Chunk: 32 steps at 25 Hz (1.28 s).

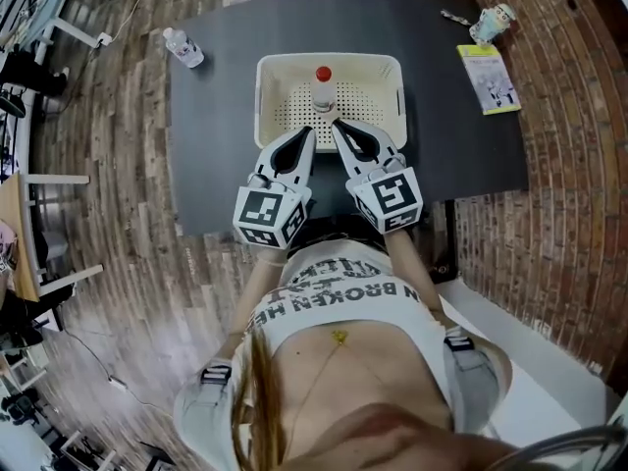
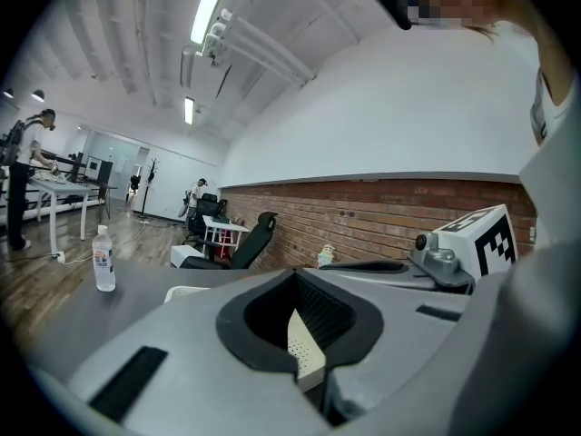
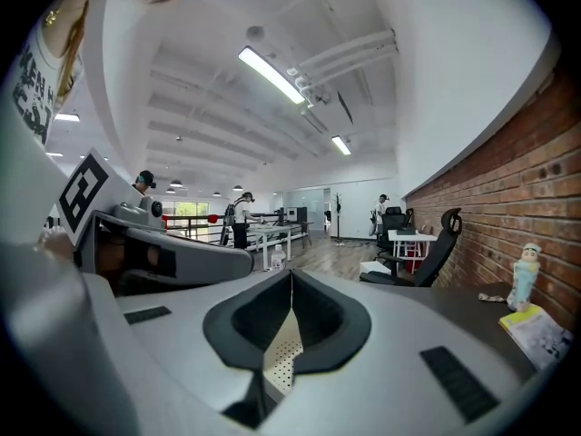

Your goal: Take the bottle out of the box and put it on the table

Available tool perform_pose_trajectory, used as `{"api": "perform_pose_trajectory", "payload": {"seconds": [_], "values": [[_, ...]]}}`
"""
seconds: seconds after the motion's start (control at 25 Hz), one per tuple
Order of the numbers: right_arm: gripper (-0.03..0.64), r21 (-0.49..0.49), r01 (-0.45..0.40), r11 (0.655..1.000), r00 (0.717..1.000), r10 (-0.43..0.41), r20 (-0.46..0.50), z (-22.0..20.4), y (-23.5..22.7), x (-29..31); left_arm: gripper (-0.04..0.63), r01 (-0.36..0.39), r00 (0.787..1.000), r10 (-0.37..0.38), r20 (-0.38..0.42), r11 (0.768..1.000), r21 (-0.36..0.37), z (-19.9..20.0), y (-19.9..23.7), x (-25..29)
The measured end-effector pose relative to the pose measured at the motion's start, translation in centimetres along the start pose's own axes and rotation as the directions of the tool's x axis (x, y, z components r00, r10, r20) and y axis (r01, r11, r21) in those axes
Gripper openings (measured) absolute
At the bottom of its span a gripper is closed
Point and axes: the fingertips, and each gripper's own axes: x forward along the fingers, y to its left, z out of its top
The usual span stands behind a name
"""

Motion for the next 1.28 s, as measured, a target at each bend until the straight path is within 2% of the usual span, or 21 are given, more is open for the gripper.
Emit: {"api": "perform_pose_trajectory", "payload": {"seconds": [0.32,0.6,0.88,1.28], "values": [[0.009,-0.001,0.067,0.998,0.998,-0.067,-0.011,-0.4,0.9,2.3,0.005,0.051,0.998,-0.051,-0.023,0.999,0.012,-0.6,3.4,-0.8],[0.009,-0.001,0.102,0.995,0.995,-0.102,-0.021,-1.0,-0.1,1.7,0.005,0.062,0.997,-0.061,-0.044,0.998,0.014,-1.2,3.7,-0.2],[0.009,-0.024,0.069,0.997,0.997,-0.07,-0.035,-0.7,-2.6,1.1,0.005,0.045,0.999,-0.045,-0.026,0.999,-0.003,-0.9,2.0,1.7],[0.009,-0.019,-0.008,1.0,1.0,0.007,-0.028,-1.1,-3.7,1.0,0.005,-0.002,0.999,0.002,-0.039,1.0,-0.001,-1.5,0.6,3.3]]}}
